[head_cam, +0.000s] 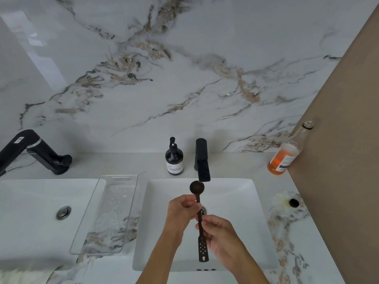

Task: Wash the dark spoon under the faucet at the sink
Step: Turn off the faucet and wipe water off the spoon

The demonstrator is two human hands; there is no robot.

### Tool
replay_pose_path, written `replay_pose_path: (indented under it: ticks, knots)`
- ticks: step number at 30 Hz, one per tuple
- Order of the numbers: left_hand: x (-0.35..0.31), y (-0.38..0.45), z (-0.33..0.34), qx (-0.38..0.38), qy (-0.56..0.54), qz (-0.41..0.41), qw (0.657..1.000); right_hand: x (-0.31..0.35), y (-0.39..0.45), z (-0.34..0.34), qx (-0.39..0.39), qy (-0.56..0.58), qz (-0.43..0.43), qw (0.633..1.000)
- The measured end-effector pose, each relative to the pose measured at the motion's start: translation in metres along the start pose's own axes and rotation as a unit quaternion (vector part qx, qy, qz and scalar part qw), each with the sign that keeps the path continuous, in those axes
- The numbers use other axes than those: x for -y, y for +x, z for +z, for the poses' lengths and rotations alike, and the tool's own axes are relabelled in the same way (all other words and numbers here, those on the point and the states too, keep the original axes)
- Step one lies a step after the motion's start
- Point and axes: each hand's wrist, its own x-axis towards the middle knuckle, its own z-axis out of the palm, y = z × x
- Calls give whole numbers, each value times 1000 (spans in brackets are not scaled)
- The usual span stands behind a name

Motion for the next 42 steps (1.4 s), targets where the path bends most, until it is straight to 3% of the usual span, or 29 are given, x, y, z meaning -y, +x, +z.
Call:
replay_pose_path:
  ticks: [14,23,33,42]
  knots:
    - [7,-6,5,79,-45,11,996,3,-9,-3,-16,22,0,1000]
    - [11,-10,9,73,-44,18,996,4,-13,-5,-23,6,7,1000]
    - [9,-17,4,-28,-22,-10,999,2,-3,-6,15,-112,23,993]
    - [5,-16,-58,-109,4,-24,994,-21,23,41,75,-225,12,971]
